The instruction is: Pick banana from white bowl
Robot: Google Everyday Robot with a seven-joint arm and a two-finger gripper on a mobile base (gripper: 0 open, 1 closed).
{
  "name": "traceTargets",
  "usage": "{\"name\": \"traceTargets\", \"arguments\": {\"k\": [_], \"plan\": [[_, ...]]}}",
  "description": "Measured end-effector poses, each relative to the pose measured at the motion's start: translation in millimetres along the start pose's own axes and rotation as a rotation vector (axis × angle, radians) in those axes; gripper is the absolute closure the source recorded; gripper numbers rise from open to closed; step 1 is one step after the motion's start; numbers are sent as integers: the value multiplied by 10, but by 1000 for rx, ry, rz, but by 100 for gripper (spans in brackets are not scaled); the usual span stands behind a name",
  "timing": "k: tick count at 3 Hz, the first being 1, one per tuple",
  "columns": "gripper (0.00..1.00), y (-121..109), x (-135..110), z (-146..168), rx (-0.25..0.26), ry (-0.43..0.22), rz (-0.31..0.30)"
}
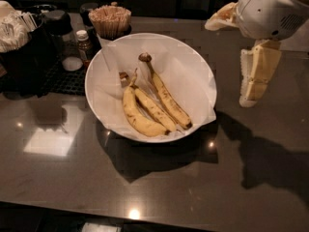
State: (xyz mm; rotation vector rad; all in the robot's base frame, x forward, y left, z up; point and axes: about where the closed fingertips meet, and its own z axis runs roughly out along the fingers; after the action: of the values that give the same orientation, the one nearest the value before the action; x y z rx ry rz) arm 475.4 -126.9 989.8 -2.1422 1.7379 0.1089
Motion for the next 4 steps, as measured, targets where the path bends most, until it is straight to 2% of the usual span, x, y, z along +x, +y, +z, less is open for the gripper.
{"name": "traceTargets", "arguments": {"k": [1, 2, 3, 4], "plan": [[0, 0, 0, 0, 0, 0, 0], [0, -5, -143, 154, -7, -78, -40], [0, -6, -442, 331, -33, -161, -124], [0, 18, -662, 487, -69, -218, -176]]}}
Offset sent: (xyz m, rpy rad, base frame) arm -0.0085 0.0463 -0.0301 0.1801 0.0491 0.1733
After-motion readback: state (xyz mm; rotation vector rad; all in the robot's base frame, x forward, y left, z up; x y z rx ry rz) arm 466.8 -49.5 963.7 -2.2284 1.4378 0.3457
